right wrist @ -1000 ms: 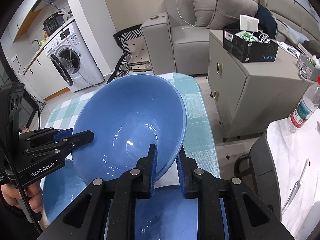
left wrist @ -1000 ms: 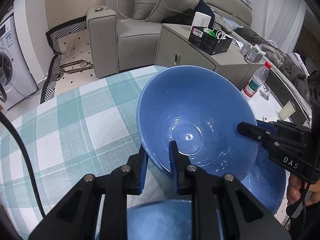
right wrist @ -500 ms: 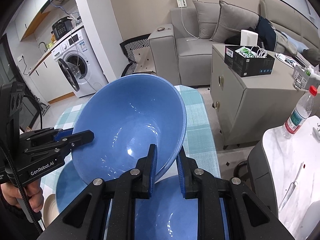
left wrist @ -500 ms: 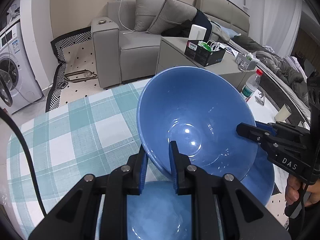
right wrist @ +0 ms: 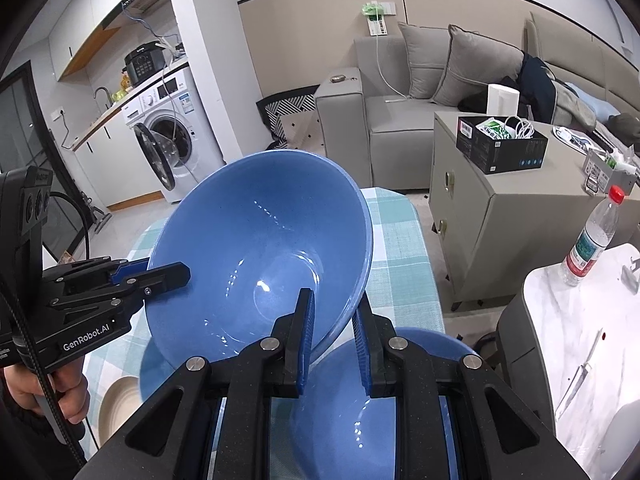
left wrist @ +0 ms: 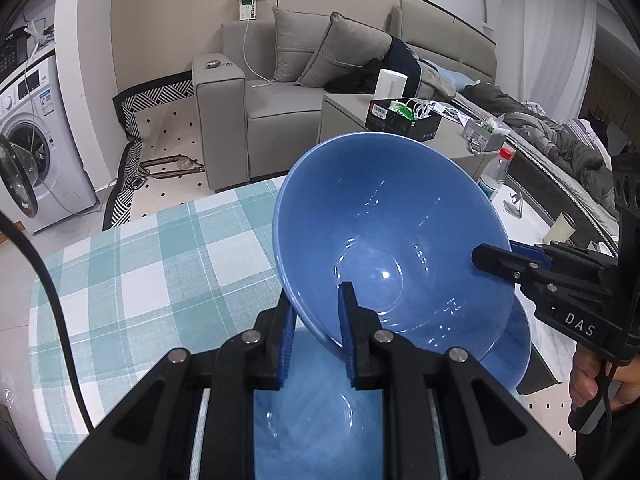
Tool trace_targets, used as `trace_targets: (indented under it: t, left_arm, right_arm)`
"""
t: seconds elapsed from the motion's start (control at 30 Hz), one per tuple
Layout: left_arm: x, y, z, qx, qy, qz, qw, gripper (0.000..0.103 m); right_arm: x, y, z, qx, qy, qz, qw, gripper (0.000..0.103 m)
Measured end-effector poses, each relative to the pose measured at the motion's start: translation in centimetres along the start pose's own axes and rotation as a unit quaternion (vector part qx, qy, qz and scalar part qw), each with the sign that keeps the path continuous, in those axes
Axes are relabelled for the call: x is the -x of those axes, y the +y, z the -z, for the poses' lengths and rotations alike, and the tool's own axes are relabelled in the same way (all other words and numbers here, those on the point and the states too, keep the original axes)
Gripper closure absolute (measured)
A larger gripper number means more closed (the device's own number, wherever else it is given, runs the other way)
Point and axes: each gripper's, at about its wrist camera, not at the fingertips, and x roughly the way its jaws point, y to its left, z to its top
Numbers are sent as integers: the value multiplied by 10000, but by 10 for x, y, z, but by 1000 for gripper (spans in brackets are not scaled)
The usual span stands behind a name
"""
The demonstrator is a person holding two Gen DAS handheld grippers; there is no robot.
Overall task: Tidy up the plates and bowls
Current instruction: 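Lift the blue bowl off the table with both grippers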
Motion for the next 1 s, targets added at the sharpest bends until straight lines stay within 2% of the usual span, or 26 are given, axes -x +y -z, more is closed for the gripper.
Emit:
trace_targets:
  t: [0.47,1.0]
  left_arm:
    - [41,-2,21,12,-226,-118,9997,84]
    - [67,7,48,102,-303,-210,9993,84]
  right_arm:
    - [34,26,17,159,-197,-193,9995,84]
    - [50,49,37,301,-270,-419,9983,83]
